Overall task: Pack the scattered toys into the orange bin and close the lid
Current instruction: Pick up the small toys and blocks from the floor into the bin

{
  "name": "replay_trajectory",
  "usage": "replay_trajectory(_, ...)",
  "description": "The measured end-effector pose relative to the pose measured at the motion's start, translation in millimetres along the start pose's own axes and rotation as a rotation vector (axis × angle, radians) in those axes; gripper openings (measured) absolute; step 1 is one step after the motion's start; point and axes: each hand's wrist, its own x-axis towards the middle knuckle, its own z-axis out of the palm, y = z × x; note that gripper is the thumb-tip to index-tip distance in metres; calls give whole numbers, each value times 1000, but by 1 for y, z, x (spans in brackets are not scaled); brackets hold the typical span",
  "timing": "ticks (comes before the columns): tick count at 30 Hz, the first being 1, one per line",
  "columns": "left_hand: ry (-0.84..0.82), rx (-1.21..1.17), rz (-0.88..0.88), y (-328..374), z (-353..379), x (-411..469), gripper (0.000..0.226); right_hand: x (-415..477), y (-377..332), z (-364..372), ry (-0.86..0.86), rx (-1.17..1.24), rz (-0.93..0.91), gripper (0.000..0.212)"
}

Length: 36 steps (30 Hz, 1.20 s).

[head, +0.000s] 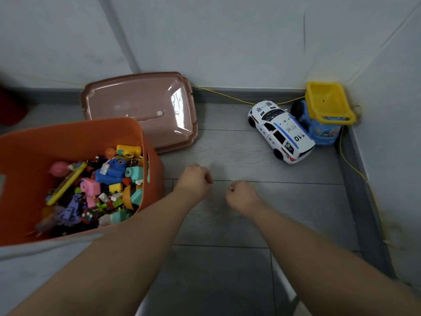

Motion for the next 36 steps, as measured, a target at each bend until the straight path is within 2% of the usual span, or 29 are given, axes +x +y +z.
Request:
replay_trajectory(3, 46, -16, 12, 7, -28, 0, 17, 9, -31, -33, -5, 290, 144, 31)
replay_trajectory(6, 101, -18, 43, 14, -62, -5, 19, 2, -69, -61, -30, 653, 258, 16)
replay_trajectory(8, 121, 5, 72, 15, -87, -11, 19, -5, -94, -77, -57, 817, 275, 17)
replay_trajectory(11, 172, 38, 105, 9, -129, -24, 18, -19, -135, -96, -120, 919, 204, 15)
replay_trajectory(17, 235, 77, 15, -29, -203, -49, 14, -36, -213, -109, -213, 969, 54, 18)
replay_trajectory(23, 304, -69, -146, -70, -222, -71, 24, -54, -269, -97, -325, 973, -50, 29)
replay_trajectory(29, 210, -104, -164, -86, -223, -77, 45, -52, -277, -82, -435, 1054, -44, 43)
replay_trajectory(34, 211, -82, -139, -78, -219, -74, 46, -46, -254, -101, -285, 878, -62, 47)
replay_trajectory(36, 228, -102, -123, -63, -213, -71, 45, -42, -237, -117, -205, 789, -37, 39)
